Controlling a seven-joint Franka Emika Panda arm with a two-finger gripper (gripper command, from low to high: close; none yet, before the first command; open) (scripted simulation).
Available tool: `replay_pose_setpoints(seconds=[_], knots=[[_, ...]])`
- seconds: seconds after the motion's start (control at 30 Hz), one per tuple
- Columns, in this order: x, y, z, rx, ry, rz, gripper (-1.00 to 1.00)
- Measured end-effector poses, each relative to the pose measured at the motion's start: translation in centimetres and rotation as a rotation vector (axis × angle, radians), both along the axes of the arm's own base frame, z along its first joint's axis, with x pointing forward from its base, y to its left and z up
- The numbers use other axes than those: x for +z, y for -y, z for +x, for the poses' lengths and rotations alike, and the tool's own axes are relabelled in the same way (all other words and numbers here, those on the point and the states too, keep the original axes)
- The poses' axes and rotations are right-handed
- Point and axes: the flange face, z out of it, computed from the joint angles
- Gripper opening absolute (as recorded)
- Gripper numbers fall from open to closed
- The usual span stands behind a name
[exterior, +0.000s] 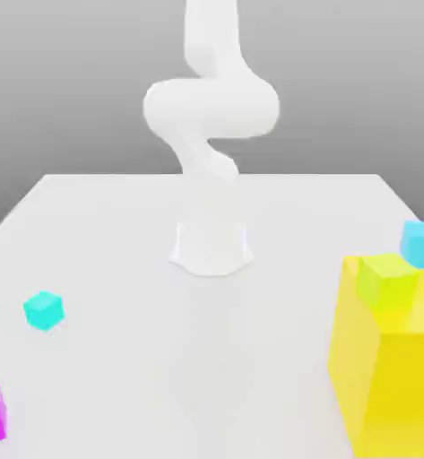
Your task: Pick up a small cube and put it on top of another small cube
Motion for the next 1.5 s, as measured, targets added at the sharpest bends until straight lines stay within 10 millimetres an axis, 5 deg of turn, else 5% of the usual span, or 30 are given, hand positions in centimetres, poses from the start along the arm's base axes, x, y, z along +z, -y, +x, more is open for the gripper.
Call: replay_pose_setpoints(seconds=[0.27,0.5,0.77,0.97,1.1,1.13,1.37,1.5], knots=[[-10.9,7.6,8.2,-0.239,-0.194,0.152,0.00],[-22.0,14.8,11.7,-0.472,-0.350,0.262,0.00],[-36.0,23.4,11.0,-0.771,-0.516,0.359,0.00],[-46.5,28.4,7.6,-0.994,-0.636,0.403,0.00],[-52.7,29.3,6.9,-1.032,-0.655,0.407,0.00],[-54.0,29.3,6.9,-1.034,-0.656,0.408,-1.00],[-54.3,29.3,6.8,-1.035,-0.655,0.408,-1.00],[-49.3,29.1,6.9,-1.028,-0.657,0.407,-1.00]])
